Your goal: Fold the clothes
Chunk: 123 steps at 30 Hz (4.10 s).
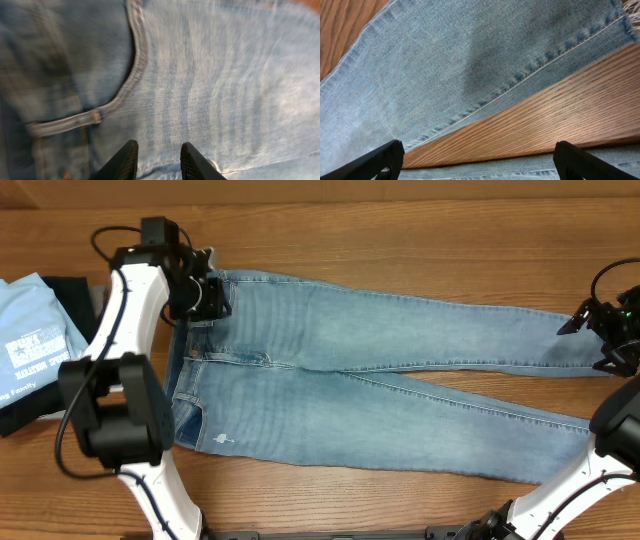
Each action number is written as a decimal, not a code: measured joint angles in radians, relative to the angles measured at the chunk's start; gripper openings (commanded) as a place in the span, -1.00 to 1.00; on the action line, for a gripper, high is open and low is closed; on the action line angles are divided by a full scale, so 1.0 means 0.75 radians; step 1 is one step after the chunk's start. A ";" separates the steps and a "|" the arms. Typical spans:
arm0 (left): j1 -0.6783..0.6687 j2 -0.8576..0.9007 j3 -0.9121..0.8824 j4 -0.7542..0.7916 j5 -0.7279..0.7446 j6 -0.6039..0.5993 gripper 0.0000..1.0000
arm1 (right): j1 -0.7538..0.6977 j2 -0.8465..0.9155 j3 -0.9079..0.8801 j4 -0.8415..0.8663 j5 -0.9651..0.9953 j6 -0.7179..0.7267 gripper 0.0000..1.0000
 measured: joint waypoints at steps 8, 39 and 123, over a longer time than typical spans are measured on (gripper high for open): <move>-0.016 0.203 0.011 -0.052 -0.108 -0.060 -0.65 | 0.000 0.000 0.000 -0.012 -0.001 0.000 1.00; 0.280 -1.054 -0.746 -0.164 -0.258 -0.351 1.00 | -0.041 -1.148 -0.757 -0.026 0.075 0.417 1.00; 0.550 -0.987 -0.802 0.585 -0.172 -0.654 -0.92 | -0.103 -0.966 -0.825 0.618 0.092 0.677 -0.92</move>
